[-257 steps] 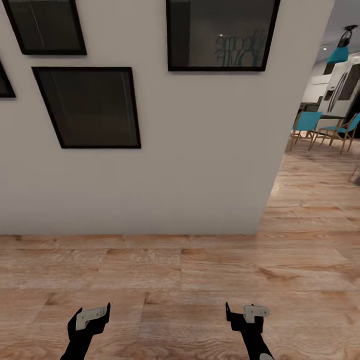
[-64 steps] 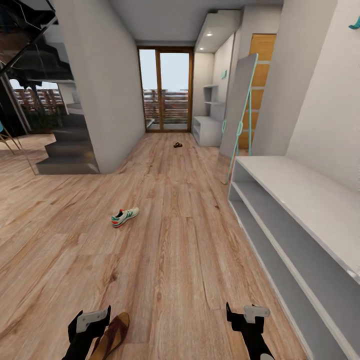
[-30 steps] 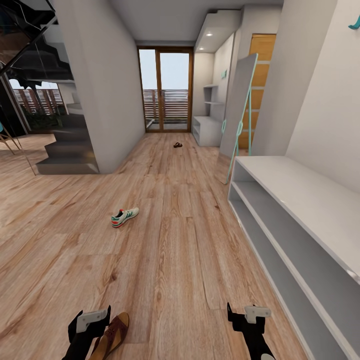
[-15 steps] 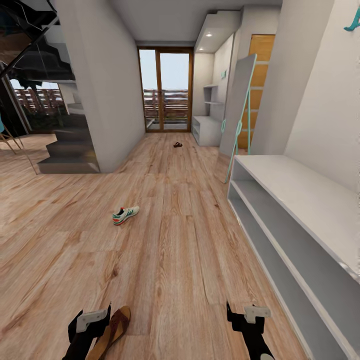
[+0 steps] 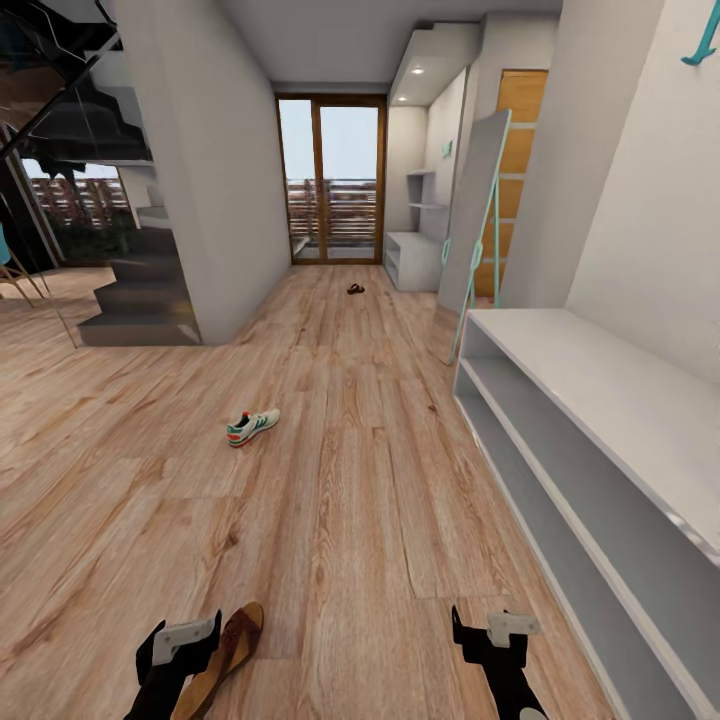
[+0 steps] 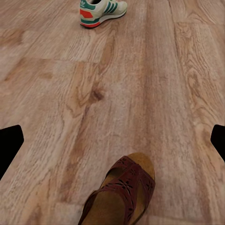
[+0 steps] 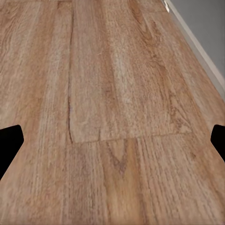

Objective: Pick up the two gym shoes and the two sandals from the corridor floor and place them onto the hallstand (shoe rack) in the corridor, making sure they are on the rack and not on the floor. Arrange them so the two gym shoes are next to each other and the two sandals are next to each other.

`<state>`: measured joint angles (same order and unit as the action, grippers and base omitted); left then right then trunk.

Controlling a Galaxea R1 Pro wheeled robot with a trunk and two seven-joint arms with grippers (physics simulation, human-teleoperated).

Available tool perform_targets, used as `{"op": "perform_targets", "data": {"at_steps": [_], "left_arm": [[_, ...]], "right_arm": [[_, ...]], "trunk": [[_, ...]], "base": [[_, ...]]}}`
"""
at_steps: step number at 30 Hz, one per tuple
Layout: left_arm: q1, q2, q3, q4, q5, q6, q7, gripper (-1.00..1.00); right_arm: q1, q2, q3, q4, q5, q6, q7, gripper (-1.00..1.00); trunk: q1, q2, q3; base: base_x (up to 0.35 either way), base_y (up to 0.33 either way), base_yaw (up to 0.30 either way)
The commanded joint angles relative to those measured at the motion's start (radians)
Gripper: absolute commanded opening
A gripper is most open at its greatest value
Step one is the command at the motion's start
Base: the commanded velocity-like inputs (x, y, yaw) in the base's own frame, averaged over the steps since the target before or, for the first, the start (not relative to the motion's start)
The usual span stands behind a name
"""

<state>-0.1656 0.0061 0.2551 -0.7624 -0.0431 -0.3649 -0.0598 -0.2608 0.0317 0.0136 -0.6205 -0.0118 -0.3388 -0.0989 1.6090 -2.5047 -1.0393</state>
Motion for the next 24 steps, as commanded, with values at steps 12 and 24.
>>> {"op": "perform_targets", "data": {"at_steps": [12, 24], "left_arm": [[0.000, 0.000, 0.001, 0.000, 0.000, 0.000, 0.000, 1.00], [0.001, 0.000, 0.001, 0.000, 0.000, 0.000, 0.000, 1.00]], "right_arm": [[0.000, 0.000, 0.000, 0.000, 0.001, 0.001, -0.001, 1.00], [0.000, 0.000, -0.003, -0.001, -0.001, -0.001, -0.001, 1.00]], "trunk": [[0.000, 0.000, 0.000], [0.000, 0.000, 0.000]], "base": [[-0.008, 0.000, 0.000], [0.000, 0.000, 0.000]]}}
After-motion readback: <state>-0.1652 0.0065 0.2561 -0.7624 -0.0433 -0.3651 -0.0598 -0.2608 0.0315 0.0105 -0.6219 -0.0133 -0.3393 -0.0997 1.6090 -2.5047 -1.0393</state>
